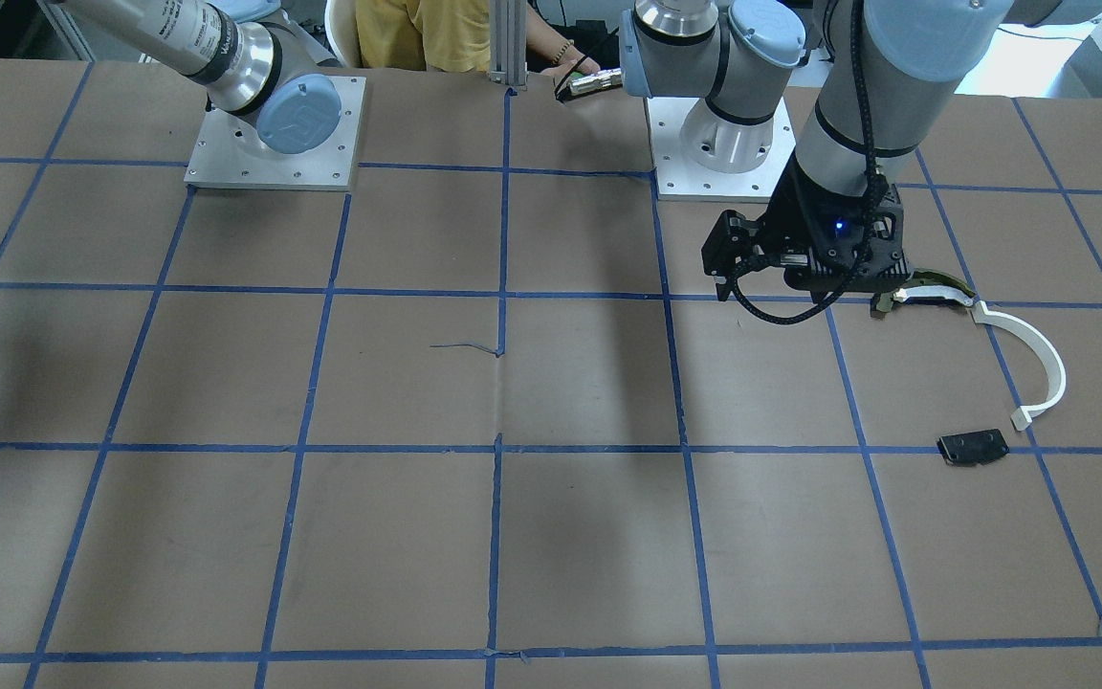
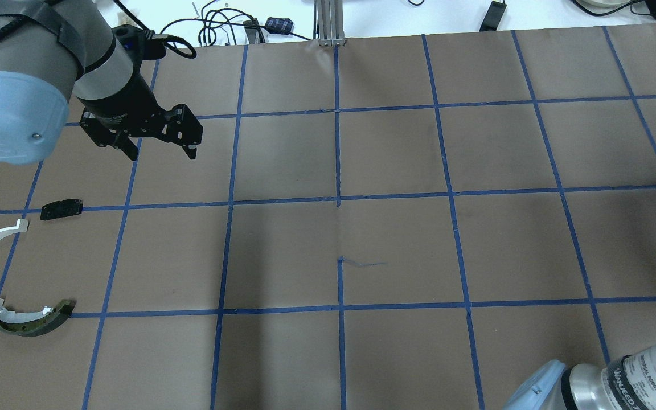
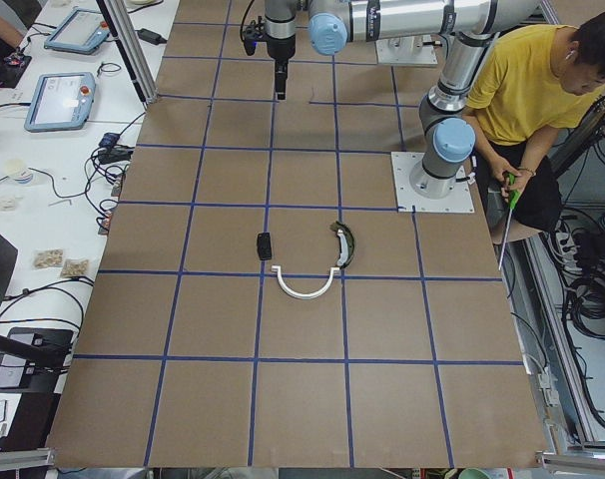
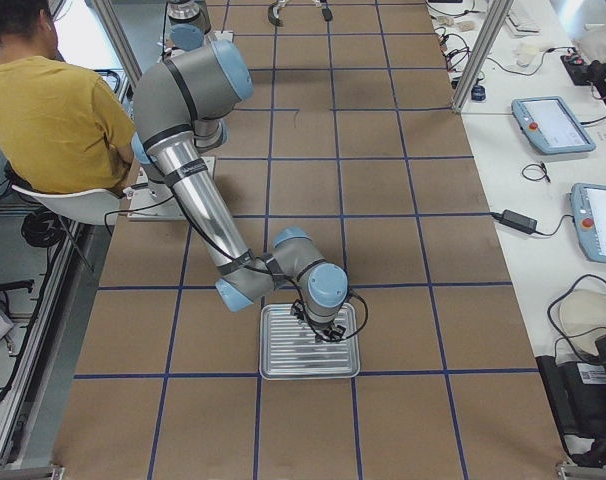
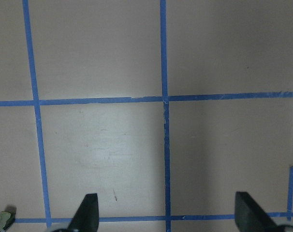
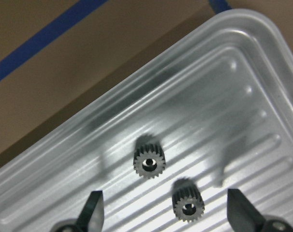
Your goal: Place bearing gear from tray to pile
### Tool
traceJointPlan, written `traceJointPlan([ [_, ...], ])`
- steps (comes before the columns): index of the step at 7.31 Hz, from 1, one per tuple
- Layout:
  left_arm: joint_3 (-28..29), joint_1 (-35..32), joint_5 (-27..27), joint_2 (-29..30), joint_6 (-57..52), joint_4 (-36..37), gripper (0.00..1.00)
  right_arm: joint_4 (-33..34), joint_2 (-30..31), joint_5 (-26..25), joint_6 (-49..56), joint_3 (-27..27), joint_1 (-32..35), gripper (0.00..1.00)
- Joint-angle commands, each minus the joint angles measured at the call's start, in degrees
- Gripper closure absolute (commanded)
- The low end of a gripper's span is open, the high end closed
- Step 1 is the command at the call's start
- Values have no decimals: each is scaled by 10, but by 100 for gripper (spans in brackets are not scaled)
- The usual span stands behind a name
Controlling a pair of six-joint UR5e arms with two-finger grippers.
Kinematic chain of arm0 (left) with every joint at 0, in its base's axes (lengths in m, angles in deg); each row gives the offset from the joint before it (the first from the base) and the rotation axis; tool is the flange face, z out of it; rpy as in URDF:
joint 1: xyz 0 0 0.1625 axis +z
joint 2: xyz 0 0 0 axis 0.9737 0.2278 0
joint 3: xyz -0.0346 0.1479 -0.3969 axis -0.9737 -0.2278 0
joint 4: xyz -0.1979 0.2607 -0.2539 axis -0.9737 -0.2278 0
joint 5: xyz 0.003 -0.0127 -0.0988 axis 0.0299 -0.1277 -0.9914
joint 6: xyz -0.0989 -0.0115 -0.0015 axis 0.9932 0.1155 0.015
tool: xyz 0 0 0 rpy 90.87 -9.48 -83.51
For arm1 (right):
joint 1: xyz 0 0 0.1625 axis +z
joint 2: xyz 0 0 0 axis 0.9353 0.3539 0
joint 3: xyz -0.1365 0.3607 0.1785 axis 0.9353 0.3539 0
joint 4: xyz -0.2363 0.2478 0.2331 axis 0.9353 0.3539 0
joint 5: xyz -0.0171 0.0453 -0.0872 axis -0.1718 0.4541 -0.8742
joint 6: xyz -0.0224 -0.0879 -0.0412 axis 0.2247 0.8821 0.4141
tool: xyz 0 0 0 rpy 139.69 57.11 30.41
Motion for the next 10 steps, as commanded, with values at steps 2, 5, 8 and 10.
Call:
traceJointPlan([
  [2, 0, 3, 0, 0, 0, 0, 0, 9, -1, 1, 11, -5, 0, 29],
  [5, 0, 2, 0, -3, 0, 0, 0, 14, 0, -3, 13, -16, -1, 32],
  [8, -1, 2, 0, -2, 0, 0, 0, 25, 0, 1, 20, -16, -1, 36],
  [10, -1, 1, 0, -3, 0, -1, 0, 36, 0, 0, 30, -17, -1, 45],
])
